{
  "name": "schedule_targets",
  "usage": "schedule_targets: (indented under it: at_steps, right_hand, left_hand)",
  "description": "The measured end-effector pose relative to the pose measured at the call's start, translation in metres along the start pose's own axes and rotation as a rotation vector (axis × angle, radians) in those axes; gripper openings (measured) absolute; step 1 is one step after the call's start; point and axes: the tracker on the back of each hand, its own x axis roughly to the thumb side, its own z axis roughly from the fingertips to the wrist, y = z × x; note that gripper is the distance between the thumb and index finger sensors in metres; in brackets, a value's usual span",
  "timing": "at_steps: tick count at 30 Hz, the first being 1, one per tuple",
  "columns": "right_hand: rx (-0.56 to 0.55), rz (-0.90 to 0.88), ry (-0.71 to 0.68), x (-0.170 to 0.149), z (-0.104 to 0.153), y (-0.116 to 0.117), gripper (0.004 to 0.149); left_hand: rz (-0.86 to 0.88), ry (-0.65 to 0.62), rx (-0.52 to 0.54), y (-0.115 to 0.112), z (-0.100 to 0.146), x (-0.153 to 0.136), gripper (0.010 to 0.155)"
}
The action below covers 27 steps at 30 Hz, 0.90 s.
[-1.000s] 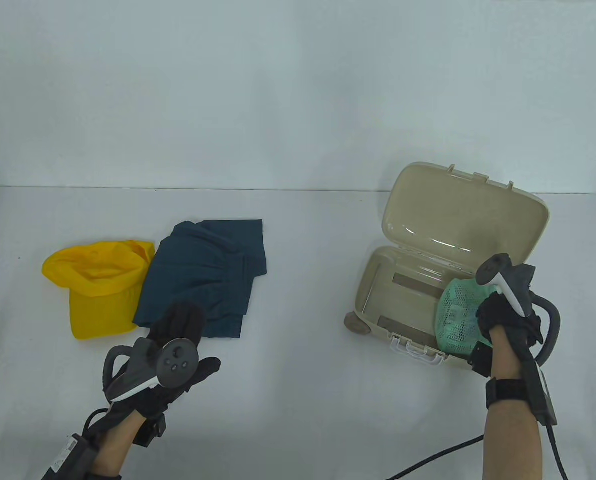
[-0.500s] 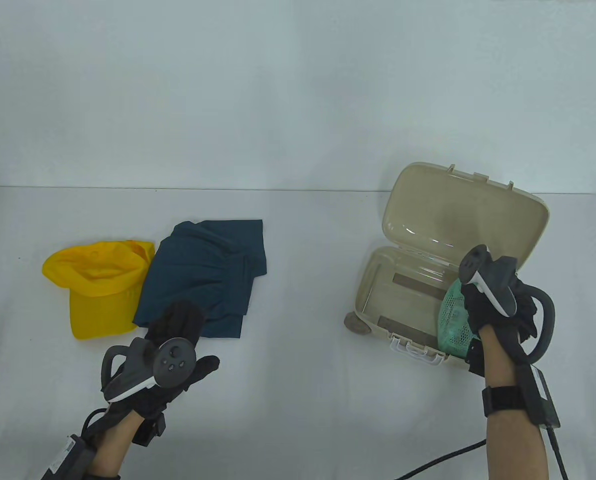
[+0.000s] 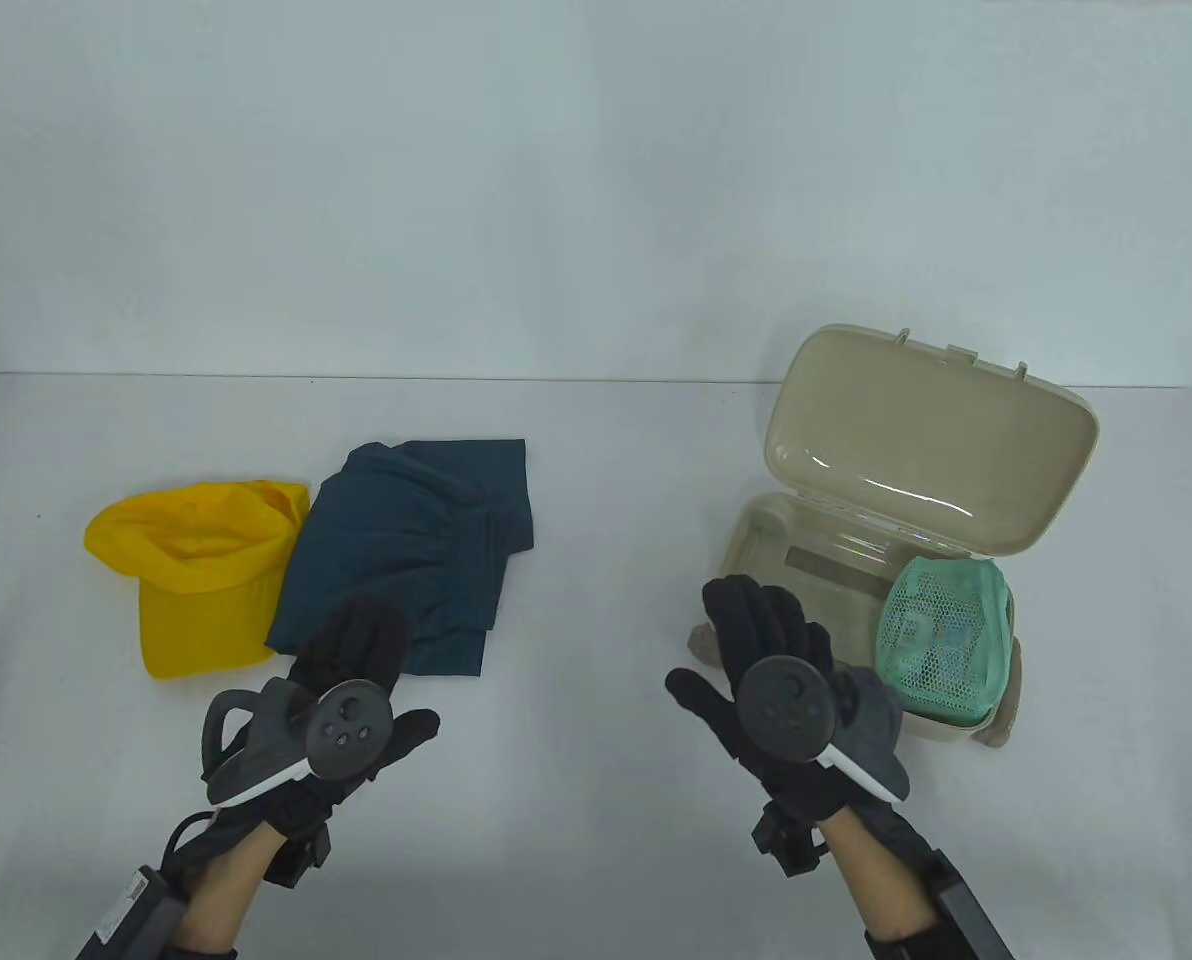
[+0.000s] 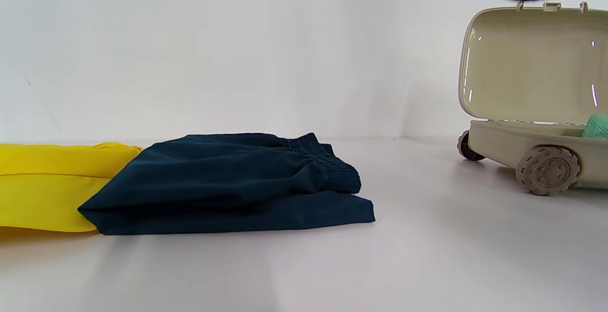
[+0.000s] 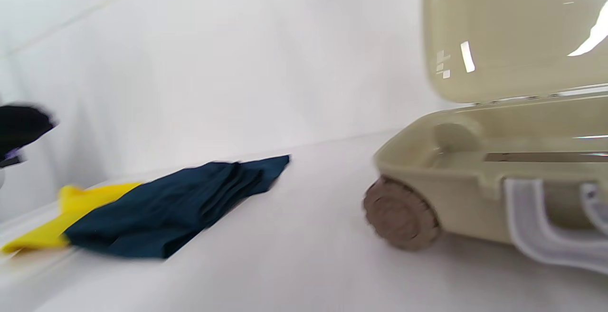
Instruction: Pack suitcase
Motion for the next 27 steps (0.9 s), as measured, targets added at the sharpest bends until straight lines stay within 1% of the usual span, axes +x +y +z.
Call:
schedule_targets:
  at_steps: [2, 3, 4, 5, 8, 11, 13, 16, 18, 21, 24, 27]
  right_hand:
    - [-0.006, 0.039, -0.038, 0.004, 0.006, 0.012, 0.087]
    - [0.005, 0.067, -0.051, 0.005, 0.008, 0.018, 0.088]
    - [0.039, 0.089, -0.064, 0.006, 0.008, 0.022, 0.089]
    - [0.061, 0.103, -0.071, 0.006, 0.008, 0.025, 0.089]
    - [0.049, 0.117, -0.083, 0.010, 0.008, 0.025, 0.090]
    - [0.025, 0.096, -0.095, 0.012, 0.008, 0.021, 0.090]
    - [0.022, 0.094, -0.096, 0.011, 0.009, 0.021, 0.090]
    - [0.035, 0.093, -0.098, 0.009, 0.010, 0.023, 0.089]
    - [0.045, 0.075, -0.105, 0.010, 0.010, 0.023, 0.090]
    - [0.027, 0.077, -0.117, 0.012, 0.011, 0.021, 0.089]
    - [0.018, 0.091, -0.121, 0.013, 0.011, 0.020, 0.089]
    - [0.021, 0.090, -0.121, 0.013, 0.011, 0.021, 0.089]
  left_hand:
    - [0.017, 0.007, -0.004, -0.001, -0.001, -0.001, 0.090]
    - [0.032, 0.011, -0.011, -0.001, -0.003, -0.002, 0.089]
    - [0.046, 0.015, -0.014, -0.001, -0.004, -0.003, 0.089]
    - [0.064, 0.017, -0.019, -0.001, -0.006, -0.003, 0.089]
    - [0.131, 0.015, -0.054, 0.002, -0.021, -0.002, 0.088]
    - [0.084, 0.031, -0.050, 0.016, -0.054, -0.001, 0.087]
    - [0.017, 0.067, -0.050, 0.024, -0.089, -0.002, 0.085]
    - [-0.043, 0.123, -0.065, 0.024, -0.134, -0.004, 0.084]
    - [-0.090, 0.164, -0.096, 0.020, -0.163, -0.005, 0.082]
    - [-0.187, 0.223, -0.139, 0.007, -0.200, -0.008, 0.079]
    - [-0.238, 0.271, -0.191, -0.009, -0.222, -0.011, 0.078]
    - [-0.256, 0.296, -0.231, -0.026, -0.236, -0.010, 0.077]
